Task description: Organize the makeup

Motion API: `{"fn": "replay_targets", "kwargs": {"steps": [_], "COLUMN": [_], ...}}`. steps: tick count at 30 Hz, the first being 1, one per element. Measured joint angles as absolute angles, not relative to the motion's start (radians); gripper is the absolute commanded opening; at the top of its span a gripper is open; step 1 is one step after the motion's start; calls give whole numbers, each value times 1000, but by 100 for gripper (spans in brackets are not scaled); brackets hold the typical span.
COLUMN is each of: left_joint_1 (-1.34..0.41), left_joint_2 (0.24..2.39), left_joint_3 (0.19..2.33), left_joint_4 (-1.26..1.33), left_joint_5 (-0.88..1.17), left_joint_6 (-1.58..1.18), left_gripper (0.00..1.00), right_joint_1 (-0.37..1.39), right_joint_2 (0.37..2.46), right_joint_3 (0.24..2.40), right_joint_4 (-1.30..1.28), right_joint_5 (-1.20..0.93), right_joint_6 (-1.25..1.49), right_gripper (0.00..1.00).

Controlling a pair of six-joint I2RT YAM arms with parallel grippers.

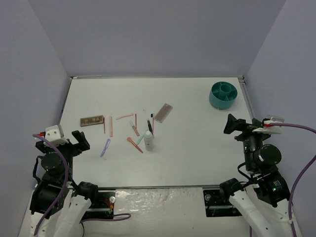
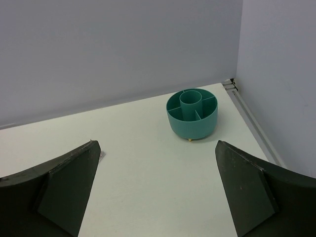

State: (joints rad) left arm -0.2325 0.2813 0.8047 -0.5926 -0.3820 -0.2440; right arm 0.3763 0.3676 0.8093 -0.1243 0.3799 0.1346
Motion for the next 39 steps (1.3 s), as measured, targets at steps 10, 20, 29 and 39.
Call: {"fn": "replay_targets", "kwargs": {"steps": [10,20,29,39], "left_joint_1": [-233,-233,-233,-233], "left_joint_2": [281,263,238,233], "left_joint_3": [805,803,797,788], "left_joint_4": [-593,-594,-595,-601], "left_joint_5": [-382,-383,-385,-389], "left_joint_6": [-245,-248,-249,-251], "left_gripper": [97,97,97,97], "right_joint_1": [382,387,529,800], "right_joint_2": [388,698,1142,1375], "right_joint_3": [809,861,947,941], "right_joint_4": [-124,-135,0,260], "right_joint_5": [432,352,99,7], "right_joint_6": [164,149,173,99], "right_gripper": [100,100,100,94]}}
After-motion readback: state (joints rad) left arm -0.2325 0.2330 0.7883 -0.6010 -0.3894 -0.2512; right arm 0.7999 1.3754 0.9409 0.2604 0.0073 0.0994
